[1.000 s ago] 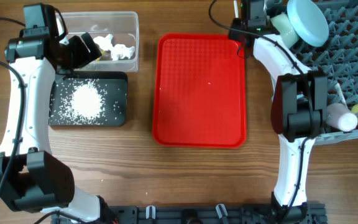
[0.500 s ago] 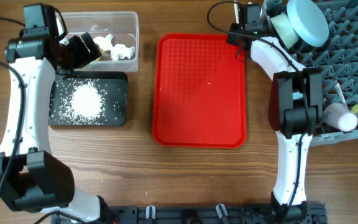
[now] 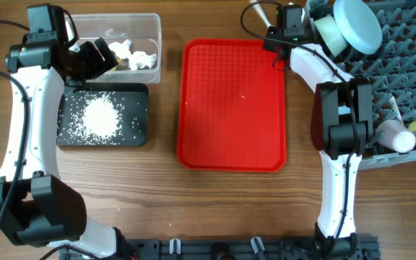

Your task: Sort waste into correct bins and load items into the dishwasher rack

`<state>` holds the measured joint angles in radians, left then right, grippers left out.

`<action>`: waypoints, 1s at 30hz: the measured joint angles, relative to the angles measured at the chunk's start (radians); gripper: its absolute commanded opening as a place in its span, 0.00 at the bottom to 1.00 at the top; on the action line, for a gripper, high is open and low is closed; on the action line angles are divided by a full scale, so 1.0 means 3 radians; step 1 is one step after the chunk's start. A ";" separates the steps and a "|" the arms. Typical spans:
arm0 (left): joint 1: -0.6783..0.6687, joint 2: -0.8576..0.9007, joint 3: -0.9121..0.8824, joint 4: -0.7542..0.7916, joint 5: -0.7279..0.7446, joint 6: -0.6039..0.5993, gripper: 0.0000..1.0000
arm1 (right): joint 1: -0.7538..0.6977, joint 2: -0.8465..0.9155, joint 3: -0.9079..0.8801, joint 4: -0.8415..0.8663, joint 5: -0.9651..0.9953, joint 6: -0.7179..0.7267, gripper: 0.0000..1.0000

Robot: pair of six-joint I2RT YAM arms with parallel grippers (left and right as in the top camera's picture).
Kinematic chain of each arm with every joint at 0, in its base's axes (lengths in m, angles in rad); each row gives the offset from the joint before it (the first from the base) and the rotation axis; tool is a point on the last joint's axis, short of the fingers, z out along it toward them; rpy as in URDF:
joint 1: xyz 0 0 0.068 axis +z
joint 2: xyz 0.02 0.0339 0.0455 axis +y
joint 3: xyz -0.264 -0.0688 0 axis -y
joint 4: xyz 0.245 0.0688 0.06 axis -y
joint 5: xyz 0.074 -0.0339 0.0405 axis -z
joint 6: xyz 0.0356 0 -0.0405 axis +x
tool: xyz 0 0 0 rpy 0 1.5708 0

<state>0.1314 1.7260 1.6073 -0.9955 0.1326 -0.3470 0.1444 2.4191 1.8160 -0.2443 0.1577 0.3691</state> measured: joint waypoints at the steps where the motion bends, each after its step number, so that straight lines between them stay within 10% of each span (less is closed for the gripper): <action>1: 0.0000 0.0000 0.0000 0.0000 0.0000 0.0000 1.00 | 0.0000 0.0001 0.0000 0.0000 0.0003 0.0010 0.04; 18: 0.0000 0.0000 0.0000 -0.0001 0.0000 0.0000 1.00 | -0.0001 -0.0464 -0.0005 -0.0378 -0.0039 -0.0055 0.04; 30: 0.0000 0.0000 0.0000 -0.0001 0.0000 0.0000 1.00 | 0.0000 -0.1795 -0.0006 -0.1979 -0.0284 -0.0062 0.04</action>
<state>0.1314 1.7260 1.6073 -0.9958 0.1326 -0.3470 0.1444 1.8805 1.8141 -0.8379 0.0727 0.3504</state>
